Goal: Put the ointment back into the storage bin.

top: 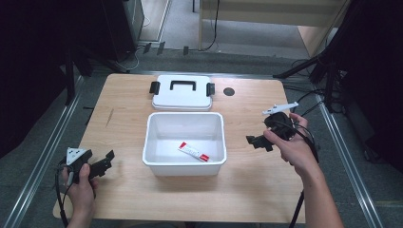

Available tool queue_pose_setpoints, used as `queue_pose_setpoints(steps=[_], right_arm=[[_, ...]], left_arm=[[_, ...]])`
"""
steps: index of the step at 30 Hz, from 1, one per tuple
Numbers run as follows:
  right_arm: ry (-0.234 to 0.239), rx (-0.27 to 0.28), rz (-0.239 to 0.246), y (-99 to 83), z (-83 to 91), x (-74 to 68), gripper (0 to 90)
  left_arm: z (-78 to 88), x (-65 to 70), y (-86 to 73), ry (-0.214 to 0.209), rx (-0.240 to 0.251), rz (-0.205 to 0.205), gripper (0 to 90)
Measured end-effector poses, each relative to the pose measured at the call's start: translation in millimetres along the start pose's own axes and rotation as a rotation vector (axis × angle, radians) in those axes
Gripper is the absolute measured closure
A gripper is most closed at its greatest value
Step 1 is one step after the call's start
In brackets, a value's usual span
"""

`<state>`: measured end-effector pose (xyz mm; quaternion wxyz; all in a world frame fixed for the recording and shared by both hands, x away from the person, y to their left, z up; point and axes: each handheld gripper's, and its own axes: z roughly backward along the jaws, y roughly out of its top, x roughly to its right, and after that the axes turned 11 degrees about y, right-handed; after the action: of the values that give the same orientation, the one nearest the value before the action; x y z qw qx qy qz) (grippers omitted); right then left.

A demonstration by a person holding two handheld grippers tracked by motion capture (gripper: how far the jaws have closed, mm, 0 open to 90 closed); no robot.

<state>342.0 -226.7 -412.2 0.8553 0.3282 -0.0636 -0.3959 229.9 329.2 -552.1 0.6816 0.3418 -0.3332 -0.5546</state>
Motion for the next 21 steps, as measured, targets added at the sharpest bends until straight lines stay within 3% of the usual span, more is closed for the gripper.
queue_pose_setpoints(steps=[10,21], right_arm=[[-0.082,0.118,-0.082,-60.6,-2.6,22.2,0.0],[-0.124,0.174,-0.167,-123.3,-11.3,40.5,0.0]], left_arm=[[0.0,0.5,0.0,0.006,0.0,-0.003,14.4],[0.3,0.9,-0.1,0.006,0.0,-0.005,14.4]])
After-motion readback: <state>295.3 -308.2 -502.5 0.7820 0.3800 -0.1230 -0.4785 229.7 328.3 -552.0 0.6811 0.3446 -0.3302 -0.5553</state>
